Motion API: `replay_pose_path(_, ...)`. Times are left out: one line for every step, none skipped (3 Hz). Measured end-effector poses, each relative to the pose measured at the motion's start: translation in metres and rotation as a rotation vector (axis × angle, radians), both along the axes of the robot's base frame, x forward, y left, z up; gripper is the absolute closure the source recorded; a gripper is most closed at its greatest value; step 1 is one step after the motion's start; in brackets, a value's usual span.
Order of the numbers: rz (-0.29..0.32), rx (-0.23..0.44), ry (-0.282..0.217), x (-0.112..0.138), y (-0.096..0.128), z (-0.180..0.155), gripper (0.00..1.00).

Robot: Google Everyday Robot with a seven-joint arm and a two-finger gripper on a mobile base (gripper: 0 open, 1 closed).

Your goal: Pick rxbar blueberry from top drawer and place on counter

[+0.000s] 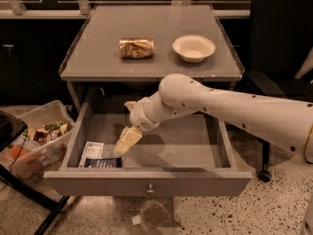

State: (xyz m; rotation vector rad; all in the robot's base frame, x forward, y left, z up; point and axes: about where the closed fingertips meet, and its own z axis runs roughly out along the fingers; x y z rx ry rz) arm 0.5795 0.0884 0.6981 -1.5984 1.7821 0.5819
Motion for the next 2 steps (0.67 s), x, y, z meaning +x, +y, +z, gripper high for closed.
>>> replay_pose_path(-0.016,-0.031,-0.004,0.004,0.023,-0.016,0.00)
replay_pose_path(-0.015,-0.072,0.016,0.006,0.048,-0.034,0.00)
